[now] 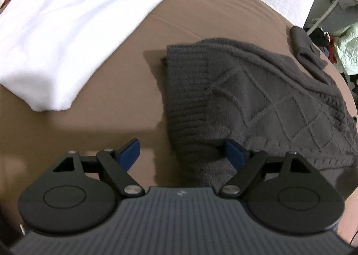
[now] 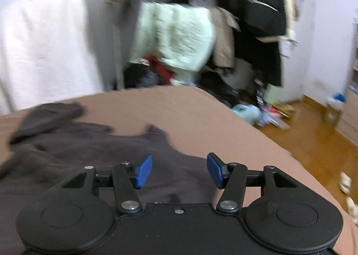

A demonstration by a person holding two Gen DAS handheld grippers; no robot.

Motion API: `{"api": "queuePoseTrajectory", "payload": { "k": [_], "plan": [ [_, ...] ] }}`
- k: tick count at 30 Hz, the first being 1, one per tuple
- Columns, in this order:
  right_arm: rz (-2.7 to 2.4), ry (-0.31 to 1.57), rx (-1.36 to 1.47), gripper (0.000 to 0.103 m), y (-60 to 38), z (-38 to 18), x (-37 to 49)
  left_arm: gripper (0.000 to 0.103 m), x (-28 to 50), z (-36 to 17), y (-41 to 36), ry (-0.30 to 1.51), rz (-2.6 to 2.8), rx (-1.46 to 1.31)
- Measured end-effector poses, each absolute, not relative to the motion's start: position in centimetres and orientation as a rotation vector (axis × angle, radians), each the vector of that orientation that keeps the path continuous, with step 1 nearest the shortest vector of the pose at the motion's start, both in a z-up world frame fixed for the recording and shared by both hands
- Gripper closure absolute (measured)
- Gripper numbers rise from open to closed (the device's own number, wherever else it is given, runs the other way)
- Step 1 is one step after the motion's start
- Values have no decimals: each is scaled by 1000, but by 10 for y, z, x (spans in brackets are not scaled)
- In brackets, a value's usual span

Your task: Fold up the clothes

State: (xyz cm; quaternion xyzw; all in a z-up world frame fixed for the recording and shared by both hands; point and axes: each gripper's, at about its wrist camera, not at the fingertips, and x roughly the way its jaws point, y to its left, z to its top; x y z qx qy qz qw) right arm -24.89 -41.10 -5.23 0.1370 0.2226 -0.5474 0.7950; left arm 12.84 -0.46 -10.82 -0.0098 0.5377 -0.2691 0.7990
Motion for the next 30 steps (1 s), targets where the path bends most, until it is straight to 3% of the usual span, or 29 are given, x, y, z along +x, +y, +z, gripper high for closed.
{"api": "queuePoseTrajectory", "payload": {
  "k": [2, 4, 6, 10, 14, 18, 20, 21, 22, 26, 28, 30],
  "plan": [
    [-1068, 494, 291, 42, -398, -49, -227, 18, 129, -118, -10, 1178, -588, -28],
    [-904, 539, 323, 42, -385, -54, -199, 27, 132, -132, -21, 1237, -636, -59],
    [-732, 581, 373, 42, -373, -61, -171, 90, 131, -133, -29, 1223, -675, -90],
    [-386, 658, 425, 42, -331, -75, -116, 90, 121, -104, -24, 1109, -823, -239],
    [-75, 709, 273, 42, -269, -74, -81, 91, 106, -64, -34, 1063, -1094, -375],
    [151, 699, 156, 41, -230, -56, -78, 90, 90, -46, -97, 1120, -1231, -157],
    [182, 683, 132, 32, -218, -51, -74, 90, 91, -52, -123, 1187, -1247, -94],
    [158, 690, 131, 14, -215, -52, -70, 90, 93, -57, -129, 1187, -1258, -98],
    [119, 709, 134, 7, -213, -56, -64, 90, 95, -61, -135, 1188, -1269, -102],
    [3, 764, 111, 11, -209, -77, -42, 89, 109, -85, -130, 1240, -1343, -214],
    [37, 772, 158, 23, -216, -88, -40, 89, 115, -96, -119, 1272, -1349, -269],
    [75, 787, 203, 25, -219, -93, -39, 89, 117, -100, -108, 1245, -1342, -292]
  ]
}}
